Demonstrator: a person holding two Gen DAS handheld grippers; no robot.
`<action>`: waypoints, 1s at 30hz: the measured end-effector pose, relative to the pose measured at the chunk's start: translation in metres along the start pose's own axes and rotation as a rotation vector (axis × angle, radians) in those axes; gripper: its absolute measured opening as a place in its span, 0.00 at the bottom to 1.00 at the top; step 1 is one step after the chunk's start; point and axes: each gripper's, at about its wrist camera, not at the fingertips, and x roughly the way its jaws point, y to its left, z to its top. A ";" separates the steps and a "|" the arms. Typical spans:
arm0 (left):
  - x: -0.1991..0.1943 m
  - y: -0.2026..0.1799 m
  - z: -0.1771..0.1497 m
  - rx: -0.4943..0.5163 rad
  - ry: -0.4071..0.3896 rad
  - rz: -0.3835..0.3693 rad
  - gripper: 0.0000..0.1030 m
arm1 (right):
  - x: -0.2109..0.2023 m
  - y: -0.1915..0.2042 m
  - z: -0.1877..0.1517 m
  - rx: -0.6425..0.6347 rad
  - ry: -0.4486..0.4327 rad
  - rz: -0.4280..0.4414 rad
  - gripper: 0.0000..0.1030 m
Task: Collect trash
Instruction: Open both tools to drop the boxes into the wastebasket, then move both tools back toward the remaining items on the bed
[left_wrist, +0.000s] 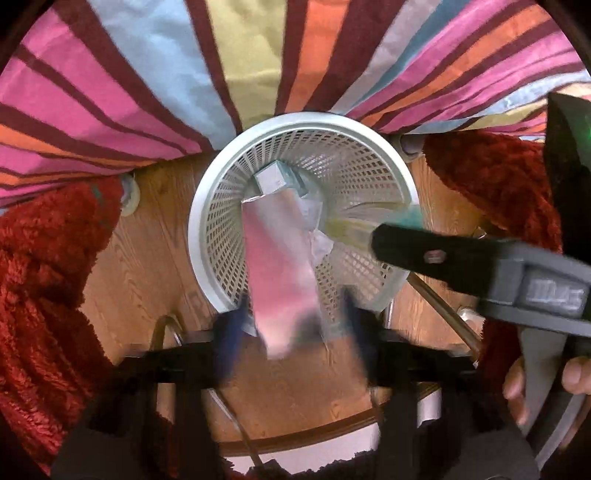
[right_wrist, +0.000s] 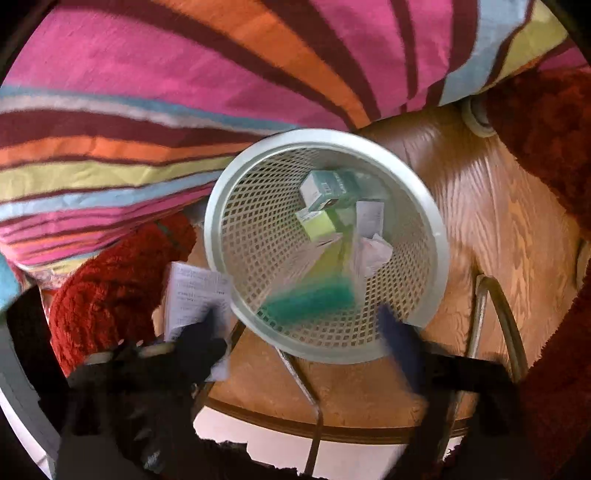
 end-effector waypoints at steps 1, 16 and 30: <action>-0.001 0.001 0.000 -0.009 -0.004 -0.002 0.77 | -0.001 -0.002 0.000 0.009 -0.007 0.001 0.92; -0.030 0.010 -0.010 -0.045 -0.121 -0.004 0.77 | -0.026 0.000 -0.007 -0.015 -0.104 -0.004 0.93; -0.105 0.016 -0.039 -0.046 -0.434 -0.002 0.87 | -0.118 0.034 -0.042 -0.280 -0.475 0.057 0.93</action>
